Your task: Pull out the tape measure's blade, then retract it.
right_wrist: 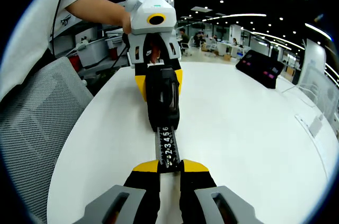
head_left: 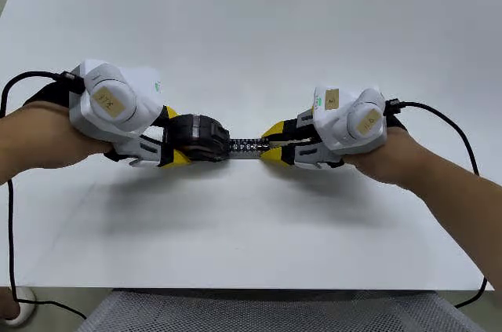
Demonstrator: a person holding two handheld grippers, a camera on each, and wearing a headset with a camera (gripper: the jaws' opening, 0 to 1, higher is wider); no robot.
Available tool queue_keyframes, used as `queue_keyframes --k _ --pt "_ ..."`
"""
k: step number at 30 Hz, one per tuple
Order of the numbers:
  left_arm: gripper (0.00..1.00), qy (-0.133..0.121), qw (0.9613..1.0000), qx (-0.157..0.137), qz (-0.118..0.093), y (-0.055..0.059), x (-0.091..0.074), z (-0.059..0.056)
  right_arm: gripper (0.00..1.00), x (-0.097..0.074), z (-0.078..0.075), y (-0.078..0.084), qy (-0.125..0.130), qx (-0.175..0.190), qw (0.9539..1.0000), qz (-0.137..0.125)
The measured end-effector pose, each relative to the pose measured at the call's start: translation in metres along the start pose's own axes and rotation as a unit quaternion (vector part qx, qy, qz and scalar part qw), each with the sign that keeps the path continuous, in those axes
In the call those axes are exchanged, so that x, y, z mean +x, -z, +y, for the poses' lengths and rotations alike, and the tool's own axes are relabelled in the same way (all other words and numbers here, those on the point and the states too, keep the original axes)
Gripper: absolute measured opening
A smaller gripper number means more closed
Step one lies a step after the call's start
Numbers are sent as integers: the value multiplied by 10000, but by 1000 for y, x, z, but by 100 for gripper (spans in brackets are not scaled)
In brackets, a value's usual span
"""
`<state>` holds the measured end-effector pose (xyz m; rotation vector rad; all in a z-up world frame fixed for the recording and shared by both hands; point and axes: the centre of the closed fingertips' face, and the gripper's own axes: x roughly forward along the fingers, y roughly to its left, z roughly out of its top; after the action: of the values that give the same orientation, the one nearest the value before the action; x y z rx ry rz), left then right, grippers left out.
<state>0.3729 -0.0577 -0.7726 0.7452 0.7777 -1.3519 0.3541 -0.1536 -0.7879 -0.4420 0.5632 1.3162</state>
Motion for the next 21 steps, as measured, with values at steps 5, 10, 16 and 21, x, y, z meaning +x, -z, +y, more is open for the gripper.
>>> queue_keyframes --k 5,10,16,21 --pt "27 -2 10000 -4 -1 0 0 0 9 -4 0 2 -2 -22 10000 39" --pt "27 -3 10000 3 -13 -1 0 0 9 -8 -1 6 4 -84 9999 95" --pt "27 1 10000 -1 -18 -1 0 0 9 -15 -3 12 8 -86 9998 176" --pt "27 0 10000 4 -16 -1 0 0 9 -18 -4 17 4 -79 9997 226"
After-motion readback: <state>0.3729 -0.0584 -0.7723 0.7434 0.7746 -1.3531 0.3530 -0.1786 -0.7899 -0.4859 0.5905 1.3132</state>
